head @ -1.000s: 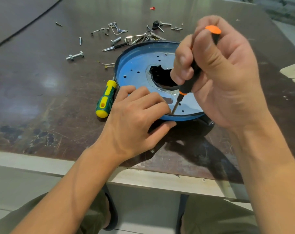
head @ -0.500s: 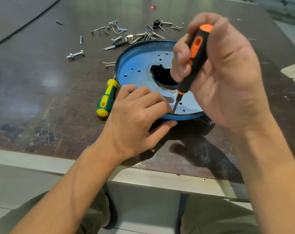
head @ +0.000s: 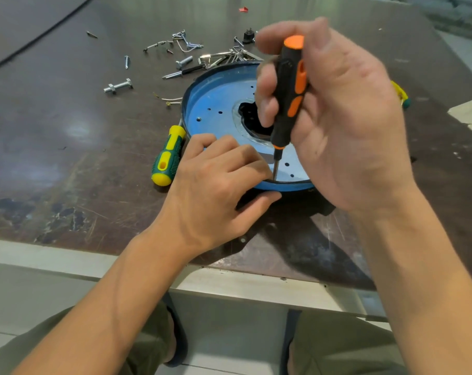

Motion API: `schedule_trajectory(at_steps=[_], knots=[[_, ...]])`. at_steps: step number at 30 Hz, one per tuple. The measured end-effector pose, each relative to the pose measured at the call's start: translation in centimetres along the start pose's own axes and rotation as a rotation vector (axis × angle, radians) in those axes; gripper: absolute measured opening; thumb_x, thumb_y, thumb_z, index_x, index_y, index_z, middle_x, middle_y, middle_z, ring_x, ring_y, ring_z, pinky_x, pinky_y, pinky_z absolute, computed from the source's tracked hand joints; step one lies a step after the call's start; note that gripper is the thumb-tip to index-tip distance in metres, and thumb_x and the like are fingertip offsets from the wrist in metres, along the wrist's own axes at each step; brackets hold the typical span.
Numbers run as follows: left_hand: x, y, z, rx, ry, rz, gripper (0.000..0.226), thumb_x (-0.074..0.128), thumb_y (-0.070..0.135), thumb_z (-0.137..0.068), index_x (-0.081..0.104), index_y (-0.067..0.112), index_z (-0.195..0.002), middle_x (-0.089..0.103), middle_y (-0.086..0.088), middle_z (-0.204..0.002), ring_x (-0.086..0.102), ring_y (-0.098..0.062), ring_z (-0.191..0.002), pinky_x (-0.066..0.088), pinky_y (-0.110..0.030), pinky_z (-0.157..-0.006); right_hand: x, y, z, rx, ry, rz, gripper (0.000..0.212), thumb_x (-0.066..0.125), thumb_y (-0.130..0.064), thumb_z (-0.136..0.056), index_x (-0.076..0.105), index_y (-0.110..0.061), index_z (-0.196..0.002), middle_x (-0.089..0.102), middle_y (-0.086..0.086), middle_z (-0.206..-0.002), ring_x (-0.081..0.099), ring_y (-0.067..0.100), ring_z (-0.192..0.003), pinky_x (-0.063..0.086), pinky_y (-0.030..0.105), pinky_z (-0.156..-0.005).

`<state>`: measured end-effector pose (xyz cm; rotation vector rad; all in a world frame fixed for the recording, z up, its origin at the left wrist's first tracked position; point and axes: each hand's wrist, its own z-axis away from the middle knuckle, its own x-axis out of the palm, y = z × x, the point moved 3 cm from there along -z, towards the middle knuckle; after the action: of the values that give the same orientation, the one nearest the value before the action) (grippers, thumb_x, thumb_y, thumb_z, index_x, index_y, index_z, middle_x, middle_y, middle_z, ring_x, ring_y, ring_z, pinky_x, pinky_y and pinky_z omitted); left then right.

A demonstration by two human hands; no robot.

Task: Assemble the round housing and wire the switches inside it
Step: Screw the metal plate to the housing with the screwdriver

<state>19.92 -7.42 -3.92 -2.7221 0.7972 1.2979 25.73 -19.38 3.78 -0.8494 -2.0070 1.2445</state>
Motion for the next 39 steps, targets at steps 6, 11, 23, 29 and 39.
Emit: schedule_trajectory(at_steps=[6,11,23,29,39], knots=[[0.0,0.1,0.0,0.000,-0.017,-0.018,0.027,0.065,0.042,-0.091,0.071,0.016,-0.087,0.069,0.003,-0.091,0.059,-0.023,-0.083,0.040,-0.042,-0.079,-0.7,-0.1,-0.1,-0.029,0.098,-0.036,0.009,0.056,0.002,-0.093,0.052,-0.005,-0.096,0.059,0.015,-0.085,0.060,0.025,-0.074,0.050,0.034,-0.073],[-0.1,0.1,0.0,0.000,-0.011,-0.012,0.028,0.066,0.041,-0.090,0.071,0.014,-0.087,0.070,0.003,-0.094,0.060,-0.023,-0.083,0.040,-0.042,-0.078,-0.4,0.1,-0.2,-0.011,0.036,-0.085,0.006,0.046,-0.009,-0.101,0.050,-0.007,-0.097,0.053,0.011,-0.077,0.050,0.020,-0.067,0.042,0.030,-0.064],[0.0,0.1,0.0,0.001,-0.016,-0.010,0.027,0.066,0.041,-0.090,0.071,0.014,-0.086,0.070,0.003,-0.093,0.060,-0.023,-0.083,0.040,-0.043,-0.078,-0.8,0.2,0.1,-0.141,0.123,-0.028,0.011,0.054,0.001,-0.096,0.048,-0.006,-0.091,0.060,0.004,-0.070,0.059,0.021,-0.060,0.048,0.035,-0.063],[-0.1,0.1,-0.1,0.000,-0.008,-0.010,0.027,0.066,0.041,-0.090,0.070,0.014,-0.086,0.070,0.003,-0.093,0.060,-0.023,-0.083,0.039,-0.042,-0.078,-1.1,0.0,0.1,0.003,0.031,-0.155,0.033,0.026,-0.015,-0.107,0.055,0.000,-0.111,0.059,0.009,-0.087,0.052,0.020,-0.075,0.044,0.031,-0.070],[-0.1,0.2,-0.1,-0.005,-0.020,-0.019,0.028,0.065,0.041,-0.090,0.071,0.014,-0.087,0.070,0.002,-0.093,0.060,-0.023,-0.084,0.040,-0.043,-0.079,-0.7,0.2,0.0,-0.017,0.054,-0.133,0.009,0.042,-0.008,-0.101,0.051,-0.005,-0.101,0.054,0.012,-0.083,0.052,0.019,-0.071,0.044,0.028,-0.067]])
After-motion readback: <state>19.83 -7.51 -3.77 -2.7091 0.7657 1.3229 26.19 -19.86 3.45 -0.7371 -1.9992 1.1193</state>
